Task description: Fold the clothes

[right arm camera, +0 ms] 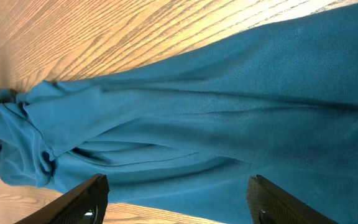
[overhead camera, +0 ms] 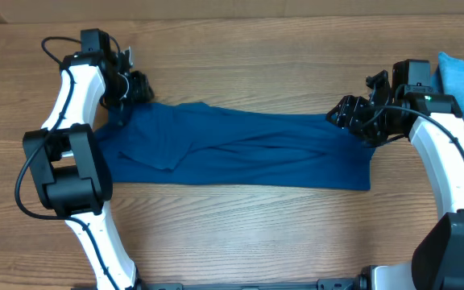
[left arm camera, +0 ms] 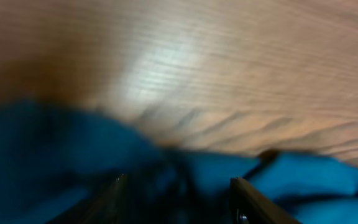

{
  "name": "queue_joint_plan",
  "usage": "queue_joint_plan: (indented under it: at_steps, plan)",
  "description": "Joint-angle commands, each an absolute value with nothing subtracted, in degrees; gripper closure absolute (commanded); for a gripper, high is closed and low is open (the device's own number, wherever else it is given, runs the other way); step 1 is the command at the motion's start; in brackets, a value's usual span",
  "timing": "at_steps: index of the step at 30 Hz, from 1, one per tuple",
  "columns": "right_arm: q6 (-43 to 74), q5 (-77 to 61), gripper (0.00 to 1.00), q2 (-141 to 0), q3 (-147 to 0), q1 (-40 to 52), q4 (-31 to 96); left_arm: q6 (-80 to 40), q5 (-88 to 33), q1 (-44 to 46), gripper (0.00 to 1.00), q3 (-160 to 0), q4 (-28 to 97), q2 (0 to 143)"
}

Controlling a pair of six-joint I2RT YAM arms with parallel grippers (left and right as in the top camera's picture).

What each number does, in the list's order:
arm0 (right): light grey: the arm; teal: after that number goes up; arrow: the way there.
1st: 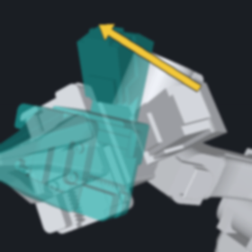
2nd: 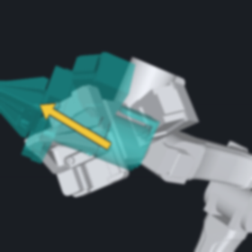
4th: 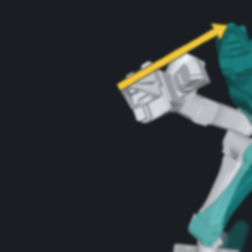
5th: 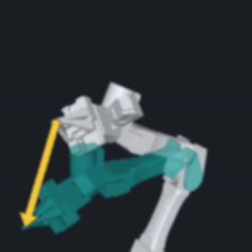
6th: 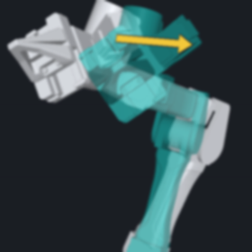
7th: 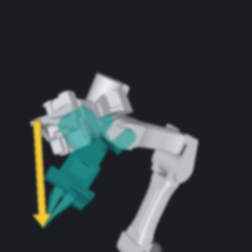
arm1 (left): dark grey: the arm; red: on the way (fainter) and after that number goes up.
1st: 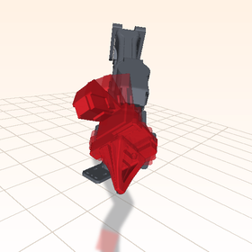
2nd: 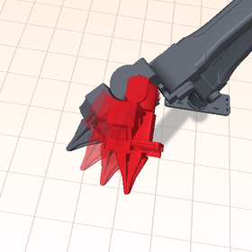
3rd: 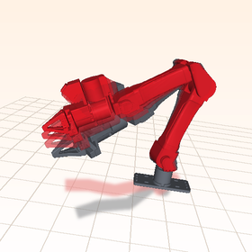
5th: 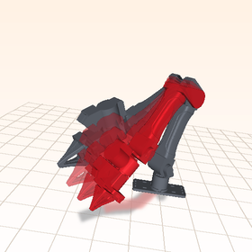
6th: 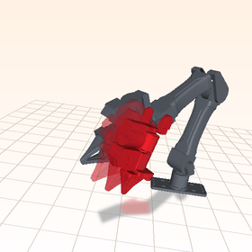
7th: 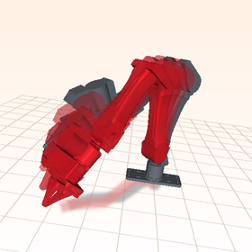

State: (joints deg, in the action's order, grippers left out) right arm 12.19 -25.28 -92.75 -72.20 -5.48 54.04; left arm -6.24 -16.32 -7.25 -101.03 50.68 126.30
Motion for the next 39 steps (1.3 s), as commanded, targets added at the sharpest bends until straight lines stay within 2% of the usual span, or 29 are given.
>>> queue_joint_plan:
  at_steps: [1,11,21,34,36,38,39]
  plan:
    - [12.2,-25.1,0.25,-92.7,-72.8,-5.4,53.9,-9.5,-11.9,-8.9,0.42,-102.2,52.2,126.2]
    - [12.2,-25.1,0.25,-92.7,-72.8,-5.4,54.2,-10.0,-12.2,-9.1,0.36,-102.1,48.0,126.3]
    - [12.2,-25.1,0.24,-92.7,-72.8,-5.4,54.2,-14.4,-13.6,-6.2,0.34,-101.5,51.3,126.3]
    - [12.2,-25.1,0.25,-92.7,-72.8,-5.4,54.5,-16.8,-14.7,-6.3,0.33,-96.6,44.1,126.3]
    - [12.2,-25.1,0.25,-92.7,-72.8,-5.4,54.6,-16.8,-18.0,-6.3,0.37,-96.6,44.3,126.3]
    - [12.2,-25.1,0.25,-92.7,-72.8,-5.4,54.6,-17.0,-19.4,-6.4,0.48,-96.6,44.3,126.3]
    - [12.2,-25.1,0.25,-92.7,-72.8,-5.4,54.6,-17.4,-19.4,-6.4,0.59,-96.6,44.3,126.3]
